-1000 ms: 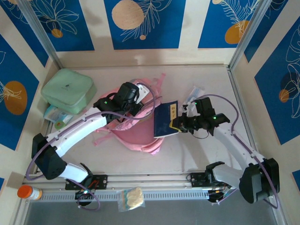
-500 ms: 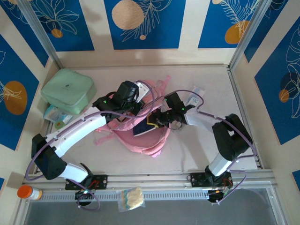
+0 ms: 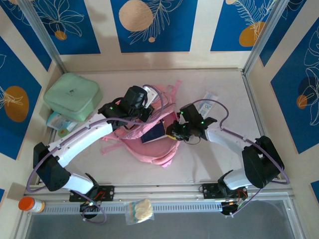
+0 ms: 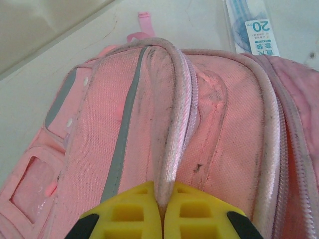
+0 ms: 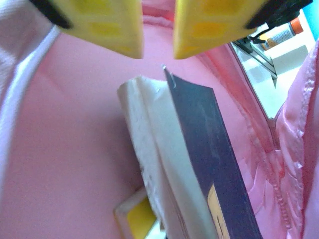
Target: Pack books, pencil case, and school supplies into a backpack
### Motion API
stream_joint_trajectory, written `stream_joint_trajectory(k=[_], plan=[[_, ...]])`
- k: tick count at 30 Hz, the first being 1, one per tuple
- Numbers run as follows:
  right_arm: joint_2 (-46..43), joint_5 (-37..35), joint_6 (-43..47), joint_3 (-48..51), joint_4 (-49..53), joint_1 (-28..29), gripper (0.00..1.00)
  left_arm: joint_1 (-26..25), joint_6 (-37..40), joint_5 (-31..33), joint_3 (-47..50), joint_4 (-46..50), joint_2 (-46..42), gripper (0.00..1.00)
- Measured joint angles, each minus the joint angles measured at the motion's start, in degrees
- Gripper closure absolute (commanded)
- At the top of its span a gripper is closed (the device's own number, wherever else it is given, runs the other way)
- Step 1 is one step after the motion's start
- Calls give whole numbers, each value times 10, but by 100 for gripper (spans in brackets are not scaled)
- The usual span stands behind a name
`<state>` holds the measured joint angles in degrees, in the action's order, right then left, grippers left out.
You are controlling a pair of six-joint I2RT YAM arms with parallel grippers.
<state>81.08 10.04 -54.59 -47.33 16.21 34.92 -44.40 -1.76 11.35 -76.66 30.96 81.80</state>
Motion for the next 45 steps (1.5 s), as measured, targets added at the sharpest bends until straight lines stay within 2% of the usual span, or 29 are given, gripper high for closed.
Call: stream_joint_trajectory(k=[3, 7, 13, 19, 23, 28, 29, 32, 34, 35, 39, 45], plan=[[20, -21, -26, 7, -12, 43, 100, 0, -11, -4, 0, 0, 0, 99], [74, -71, -46, -2, -33, 80, 100, 0, -26, -4, 0, 0, 0, 99], [103, -161, -55, -12, -123, 71, 100, 0, -54, -4, 1, -1, -2, 99], [135, -191, -39, -60, -165, 62, 100, 0, -90, -4, 5, -16, -3, 99], [74, -193, -20, -2, -179, 67, 98, 0, -111, -4, 14, -22, -3, 99], [-92, -215, 10, 38, -105, 74, 95, 0, -153, -23, 47, -57, 1, 98], [-122, -219, 15, 38, -89, 73, 95, -1, -161, -26, 54, -64, 3, 95], [-197, -231, 28, 38, -31, 65, 91, -1, -185, -45, 76, -83, 12, 78], [-230, -232, 40, 37, 13, 59, 91, -3, -202, -61, 87, -90, 15, 62], [-238, -231, 44, 37, 31, 56, 91, -4, -207, -68, 91, -92, 14, 58], [-249, -223, 64, 36, 96, 62, 85, -4, -240, -79, 144, -109, -26, 47], [-211, -195, 68, 23, 138, 111, 84, -1, -294, -53, 258, -109, -195, 36]])
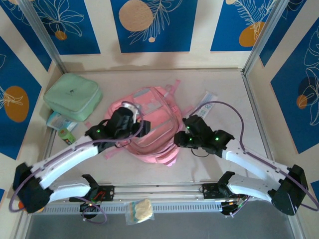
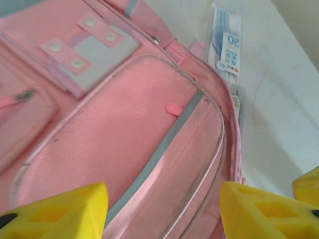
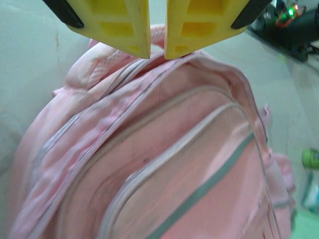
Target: Pack books, pencil case, and school supplies into a backpack
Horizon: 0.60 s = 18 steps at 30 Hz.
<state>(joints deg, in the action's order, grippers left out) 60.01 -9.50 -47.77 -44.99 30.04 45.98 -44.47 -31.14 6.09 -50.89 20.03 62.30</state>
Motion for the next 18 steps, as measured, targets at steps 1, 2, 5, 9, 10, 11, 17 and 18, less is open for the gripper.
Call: stream_joint_trajectory(k=[1, 2, 5, 9, 10, 11, 17, 18], plan=[[16, 1, -1, -6, 2, 14, 84, 3, -9, 7, 14, 3, -25, 34], [31, 3, -2, -12, 3, 28, 84, 8, -19, 13, 29, 5, -49, 33], [78, 7, -8, -28, 2, 68, 84, 35, -49, 29, 73, 22, -98, 29], [137, 7, -19, -48, -5, 106, 84, 88, -84, 42, 127, 53, -130, 25], [151, 7, -22, -53, -8, 112, 84, 103, -92, 41, 139, 61, -137, 24], [161, 7, -25, -56, -12, 117, 84, 115, -97, 40, 148, 65, -142, 23], [200, 4, -42, -61, -30, 130, 84, 209, -127, 9, 194, 63, -150, 22], [204, 5, -43, -61, -32, 131, 85, 224, -133, -2, 202, 55, -148, 23]])
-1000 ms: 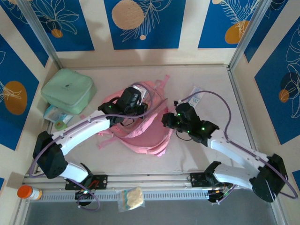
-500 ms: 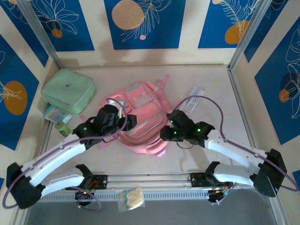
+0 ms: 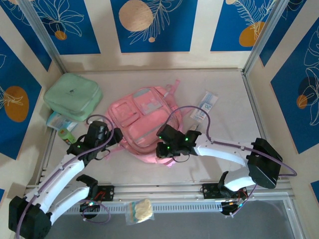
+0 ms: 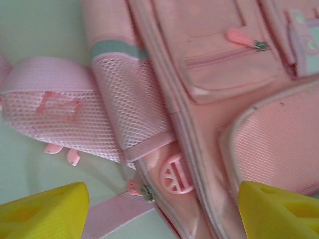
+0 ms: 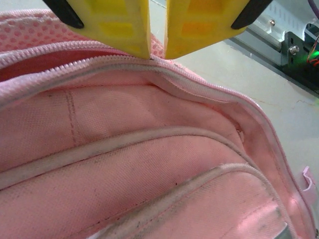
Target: Pack books, pencil case, and school supplies into a backpack
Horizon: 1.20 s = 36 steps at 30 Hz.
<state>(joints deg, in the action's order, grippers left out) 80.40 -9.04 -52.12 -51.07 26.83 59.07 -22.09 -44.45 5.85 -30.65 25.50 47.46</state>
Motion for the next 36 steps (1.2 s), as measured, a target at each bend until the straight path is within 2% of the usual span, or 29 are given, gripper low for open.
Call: stream_joint_trajectory(k=[3, 8, 17, 21, 25, 30, 36], plan=[[8, -3, -4, -1, -6, 4, 84, 24, -14, -24, 18, -27, 19, 23], [20, -14, -10, -3, -9, 6, 85, 32, -33, -42, 24, -75, 85, 27], [33, -22, -13, -3, -19, 6, 85, 45, -61, -52, 24, -168, 200, 40], [43, -24, -13, -3, -23, 5, 85, 50, -87, -52, 31, -203, 230, 53], [47, -24, -13, -3, -28, -1, 85, 51, -112, -59, 48, -251, 244, 78], [50, -23, -8, -3, -33, -11, 85, 50, -127, -75, 57, -291, 249, 100], [71, -19, 38, -10, -39, -52, 85, 38, -139, -82, 69, -318, 247, 100]])
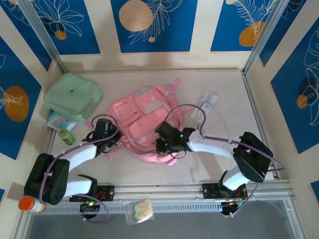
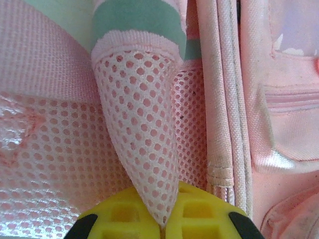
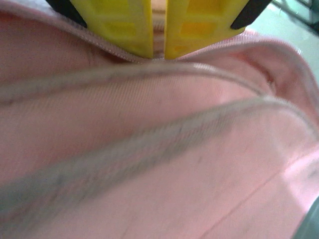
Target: Pack books, pencil case, and school supplies into a backpack
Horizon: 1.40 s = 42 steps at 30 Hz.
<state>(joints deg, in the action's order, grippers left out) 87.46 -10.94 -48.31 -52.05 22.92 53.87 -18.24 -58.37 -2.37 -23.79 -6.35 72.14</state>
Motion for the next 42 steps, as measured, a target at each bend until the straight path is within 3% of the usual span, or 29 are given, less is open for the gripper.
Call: stream_joint_trajectory(k=[9, 17, 22, 29, 36, 42], plan=[[20, 35, 91, -30, 21, -118, 82, -70, -48, 30, 16, -8, -50, 100], [-20, 33, 112, -41, 40, -126, 66, -84, -77, 56, 17, 6, -61, 100], [-52, -1, 104, -61, 96, -78, 59, -97, -92, 69, 17, 13, -66, 100], [-47, -78, 67, -121, 147, 63, 58, -112, -111, 80, 17, 15, -68, 100], [76, -106, 33, -174, 119, 144, 61, -121, -123, 83, 17, 15, -69, 100], [152, -115, 31, -209, 79, 155, 62, -124, -128, 82, 17, 15, -75, 100]])
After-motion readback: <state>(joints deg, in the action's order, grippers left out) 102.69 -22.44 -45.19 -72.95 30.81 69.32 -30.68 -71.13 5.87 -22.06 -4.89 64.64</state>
